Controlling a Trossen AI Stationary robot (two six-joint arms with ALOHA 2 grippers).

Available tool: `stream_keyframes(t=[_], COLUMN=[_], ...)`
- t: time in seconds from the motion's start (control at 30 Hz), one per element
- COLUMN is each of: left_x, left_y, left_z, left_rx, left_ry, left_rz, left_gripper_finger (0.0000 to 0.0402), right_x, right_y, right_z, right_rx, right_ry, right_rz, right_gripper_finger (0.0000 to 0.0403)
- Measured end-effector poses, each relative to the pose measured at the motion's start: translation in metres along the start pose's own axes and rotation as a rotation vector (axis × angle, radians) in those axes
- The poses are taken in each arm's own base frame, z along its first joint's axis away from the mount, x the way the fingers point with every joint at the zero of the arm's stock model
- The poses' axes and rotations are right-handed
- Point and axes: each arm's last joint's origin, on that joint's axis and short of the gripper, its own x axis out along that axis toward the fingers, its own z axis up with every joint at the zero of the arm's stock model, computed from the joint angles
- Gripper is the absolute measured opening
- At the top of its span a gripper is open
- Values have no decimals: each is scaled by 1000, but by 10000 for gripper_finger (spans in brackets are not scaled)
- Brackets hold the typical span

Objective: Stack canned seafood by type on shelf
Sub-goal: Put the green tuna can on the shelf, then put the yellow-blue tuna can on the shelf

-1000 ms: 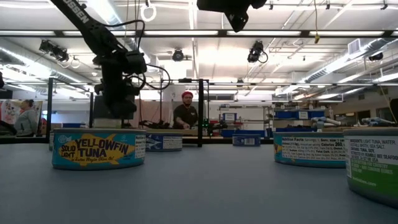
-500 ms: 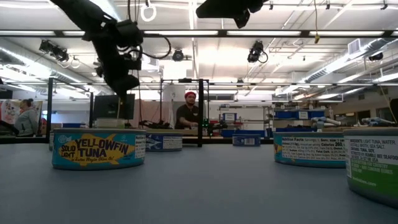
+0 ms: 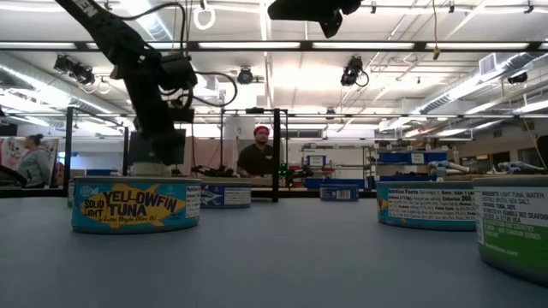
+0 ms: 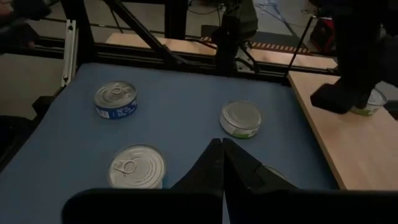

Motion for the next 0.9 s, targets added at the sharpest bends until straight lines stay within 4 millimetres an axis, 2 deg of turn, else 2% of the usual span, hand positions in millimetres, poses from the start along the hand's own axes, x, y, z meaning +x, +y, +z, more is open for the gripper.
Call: stream_keyframes(t=[0.27,0.7,0.9], left_x=[14,13,1], left_y=[-2,0,-5], left_z=[-1,-1,1], left_rx=[-22,-77,-68], left_ry=[52,54,15], left_rz=[66,126,113], left_gripper_finger=[1,1,1], right_x=[0,0,0], right_y=[0,0,2], right_z=[0,0,-1], right_rx=[0,-1,-24], right_ry=[2,3,11], right_rz=[0,1,6], right_gripper_finger=[5,6,6])
